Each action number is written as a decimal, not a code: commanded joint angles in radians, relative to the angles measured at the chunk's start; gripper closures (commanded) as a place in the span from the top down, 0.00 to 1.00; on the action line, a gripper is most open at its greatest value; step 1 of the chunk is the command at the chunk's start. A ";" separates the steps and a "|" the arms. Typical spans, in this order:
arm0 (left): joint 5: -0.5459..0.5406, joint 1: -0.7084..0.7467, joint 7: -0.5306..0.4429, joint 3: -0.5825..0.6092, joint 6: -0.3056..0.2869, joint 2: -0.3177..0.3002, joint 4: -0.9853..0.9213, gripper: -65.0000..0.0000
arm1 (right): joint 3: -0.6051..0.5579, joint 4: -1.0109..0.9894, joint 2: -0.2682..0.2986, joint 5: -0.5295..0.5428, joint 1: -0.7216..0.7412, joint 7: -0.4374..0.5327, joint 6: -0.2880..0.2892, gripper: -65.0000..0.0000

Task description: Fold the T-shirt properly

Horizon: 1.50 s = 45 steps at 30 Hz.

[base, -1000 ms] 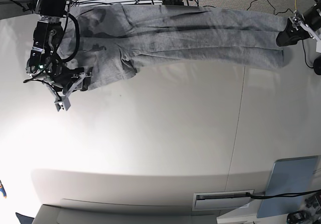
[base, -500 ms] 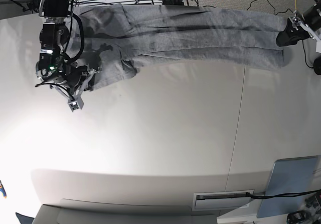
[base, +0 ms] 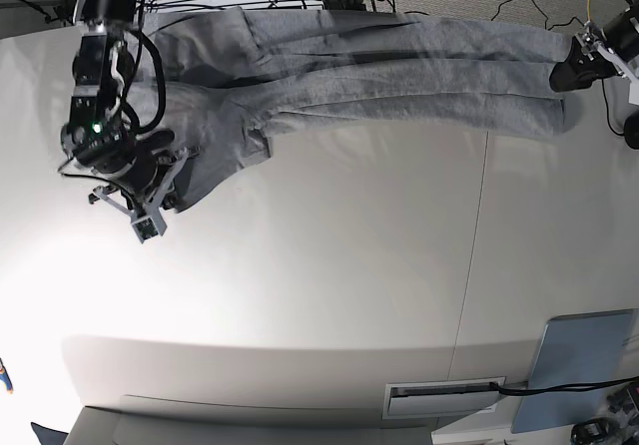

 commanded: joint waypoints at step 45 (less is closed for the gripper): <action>-0.018 0.001 -0.014 -0.010 -0.008 -0.025 0.013 0.60 | 0.004 0.469 0.009 0.259 -0.663 -0.171 0.119 0.21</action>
